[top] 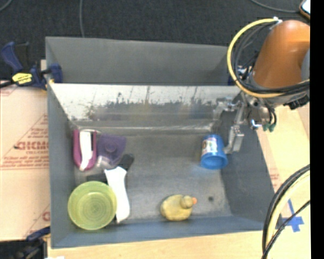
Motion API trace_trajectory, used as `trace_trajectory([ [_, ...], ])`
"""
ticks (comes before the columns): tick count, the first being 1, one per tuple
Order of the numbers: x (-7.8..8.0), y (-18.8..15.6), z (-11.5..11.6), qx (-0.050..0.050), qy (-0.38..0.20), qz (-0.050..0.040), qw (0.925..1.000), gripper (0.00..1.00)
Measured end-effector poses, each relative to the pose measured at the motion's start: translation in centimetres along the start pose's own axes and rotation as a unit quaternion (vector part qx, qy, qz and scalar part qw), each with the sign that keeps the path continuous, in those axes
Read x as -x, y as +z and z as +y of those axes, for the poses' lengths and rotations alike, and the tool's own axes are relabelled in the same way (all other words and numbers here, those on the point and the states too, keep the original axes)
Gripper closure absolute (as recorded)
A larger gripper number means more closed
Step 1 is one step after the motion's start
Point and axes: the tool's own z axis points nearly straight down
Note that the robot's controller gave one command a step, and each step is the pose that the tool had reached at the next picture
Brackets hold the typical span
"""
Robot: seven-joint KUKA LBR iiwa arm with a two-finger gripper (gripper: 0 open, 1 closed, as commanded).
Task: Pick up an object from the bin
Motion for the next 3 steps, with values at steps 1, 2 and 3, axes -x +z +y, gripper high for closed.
trace_trajectory([
  [1, 0.2, -0.5, 0.1, -0.001, -0.002, -0.0041, 1.0000, 0.00],
  [2, 0.1, 13.4, -4.2, -0.002, -0.005, -0.0068, 1.0000, 0.00],
  [3, 0.9, 5.3, -3.9, -0.004, -0.140, -0.0122, 0.9900, 0.00],
])
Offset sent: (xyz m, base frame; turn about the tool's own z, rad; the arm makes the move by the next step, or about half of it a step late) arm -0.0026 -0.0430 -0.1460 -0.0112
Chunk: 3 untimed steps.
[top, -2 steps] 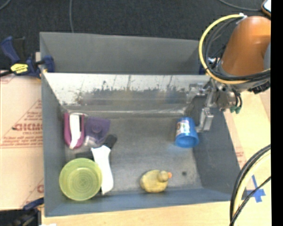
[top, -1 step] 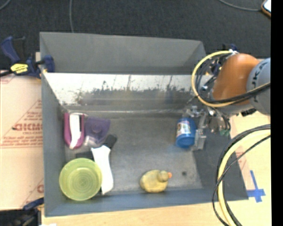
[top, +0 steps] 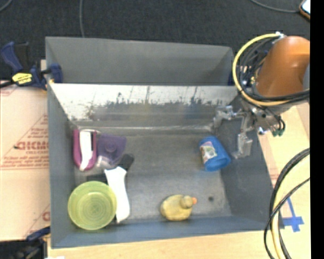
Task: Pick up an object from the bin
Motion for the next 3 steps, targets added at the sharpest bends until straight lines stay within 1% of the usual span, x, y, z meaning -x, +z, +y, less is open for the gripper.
trace_trajectory([
  [1, -2.5, 6.3, 0.6, 0.001, 0.166, 0.0085, 0.9861, 0.00],
  [2, -1.6, 8.6, 0.2, -0.001, 0.176, -0.0045, 0.9843, 0.00],
  [3, -1.5, 8.5, 0.2, -0.002, 0.223, -0.0010, 0.9749, 1.00],
])
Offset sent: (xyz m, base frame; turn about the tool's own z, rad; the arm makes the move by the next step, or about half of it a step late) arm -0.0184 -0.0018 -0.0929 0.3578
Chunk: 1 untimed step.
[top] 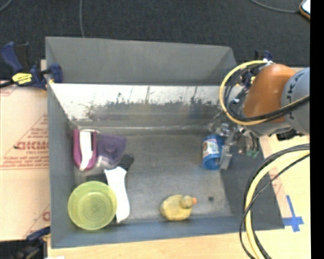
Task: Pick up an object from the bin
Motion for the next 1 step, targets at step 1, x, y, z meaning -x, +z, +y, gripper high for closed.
trace_trajectory([
  [1, 0.00, -0.03, 0.00, 0.000, 0.000, -0.0001, 1.0000, 1.00],
])
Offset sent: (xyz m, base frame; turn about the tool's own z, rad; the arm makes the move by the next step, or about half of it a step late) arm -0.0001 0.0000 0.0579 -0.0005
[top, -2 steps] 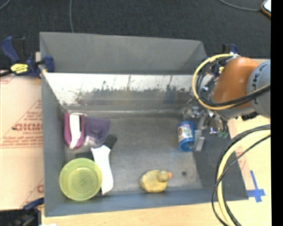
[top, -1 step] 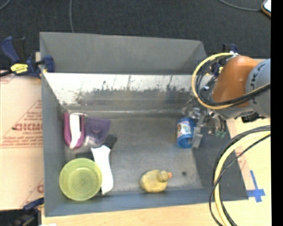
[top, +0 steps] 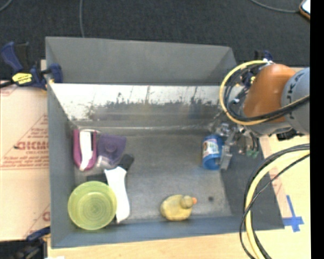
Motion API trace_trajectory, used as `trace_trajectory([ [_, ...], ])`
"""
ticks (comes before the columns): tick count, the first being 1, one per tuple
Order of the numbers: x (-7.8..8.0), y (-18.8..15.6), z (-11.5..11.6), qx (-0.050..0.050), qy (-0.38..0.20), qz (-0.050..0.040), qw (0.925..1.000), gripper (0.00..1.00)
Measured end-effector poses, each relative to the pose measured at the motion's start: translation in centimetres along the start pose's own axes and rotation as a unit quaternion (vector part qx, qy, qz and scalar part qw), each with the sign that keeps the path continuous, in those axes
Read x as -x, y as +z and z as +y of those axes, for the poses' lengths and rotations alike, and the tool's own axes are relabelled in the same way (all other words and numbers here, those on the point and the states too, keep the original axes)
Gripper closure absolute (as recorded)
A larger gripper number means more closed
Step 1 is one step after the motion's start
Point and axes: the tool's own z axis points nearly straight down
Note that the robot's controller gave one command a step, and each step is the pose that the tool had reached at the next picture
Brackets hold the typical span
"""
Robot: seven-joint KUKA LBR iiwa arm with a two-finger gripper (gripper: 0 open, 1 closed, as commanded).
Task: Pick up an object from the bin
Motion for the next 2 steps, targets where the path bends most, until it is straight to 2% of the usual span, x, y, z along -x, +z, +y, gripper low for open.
trace_trajectory([
  [1, -0.1, -2.1, 0.0, 0.000, -0.001, 0.0019, 1.0000, 1.00],
  [2, 0.0, -6.6, -0.1, 0.000, -0.001, 0.0008, 1.0000, 1.00],
])
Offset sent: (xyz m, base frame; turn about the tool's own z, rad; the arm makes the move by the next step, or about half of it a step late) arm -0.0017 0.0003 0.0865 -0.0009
